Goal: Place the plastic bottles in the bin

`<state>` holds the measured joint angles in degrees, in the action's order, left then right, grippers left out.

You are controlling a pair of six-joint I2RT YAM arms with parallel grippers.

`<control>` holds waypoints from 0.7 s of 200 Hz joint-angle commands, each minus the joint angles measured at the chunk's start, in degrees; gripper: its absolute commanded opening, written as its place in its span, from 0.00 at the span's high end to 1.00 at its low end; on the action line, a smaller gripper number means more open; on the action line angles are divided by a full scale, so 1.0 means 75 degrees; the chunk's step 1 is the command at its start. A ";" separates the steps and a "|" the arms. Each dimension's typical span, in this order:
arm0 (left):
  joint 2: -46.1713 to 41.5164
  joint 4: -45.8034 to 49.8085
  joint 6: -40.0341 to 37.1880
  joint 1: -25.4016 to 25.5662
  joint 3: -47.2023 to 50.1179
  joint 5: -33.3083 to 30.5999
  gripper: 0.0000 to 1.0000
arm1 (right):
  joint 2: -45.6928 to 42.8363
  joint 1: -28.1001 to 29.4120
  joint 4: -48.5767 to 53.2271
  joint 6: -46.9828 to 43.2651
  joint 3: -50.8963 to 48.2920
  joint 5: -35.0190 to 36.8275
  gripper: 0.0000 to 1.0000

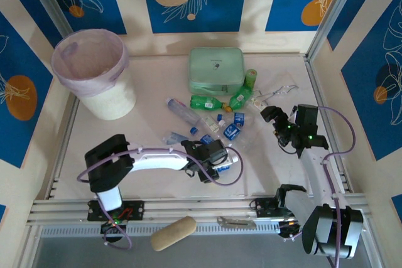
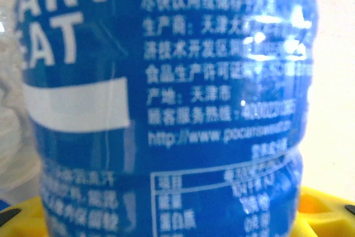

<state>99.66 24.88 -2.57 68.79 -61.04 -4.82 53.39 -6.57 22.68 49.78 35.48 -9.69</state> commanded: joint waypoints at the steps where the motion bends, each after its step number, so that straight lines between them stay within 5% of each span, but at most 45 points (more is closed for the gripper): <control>1: -0.0643 -0.0051 -0.0236 0.0032 0.0148 -0.0049 0.44 | 0.0065 0.0268 -0.0320 0.0206 -0.0106 -0.0105 0.00; 74: -0.2588 -0.0515 -0.0273 -0.0376 0.0286 -0.0535 0.46 | 0.0874 0.1465 -0.0793 0.0177 0.0546 0.0398 0.01; 140: -0.3589 -0.0498 -0.0369 -0.2338 -0.0999 -0.1002 0.48 | 0.1468 0.2407 -0.0948 -0.0008 0.1170 0.0884 0.01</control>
<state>75.42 22.04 -3.84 56.93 -62.98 -9.93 63.22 9.65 16.71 50.46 42.24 -4.78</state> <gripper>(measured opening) 0.561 0.994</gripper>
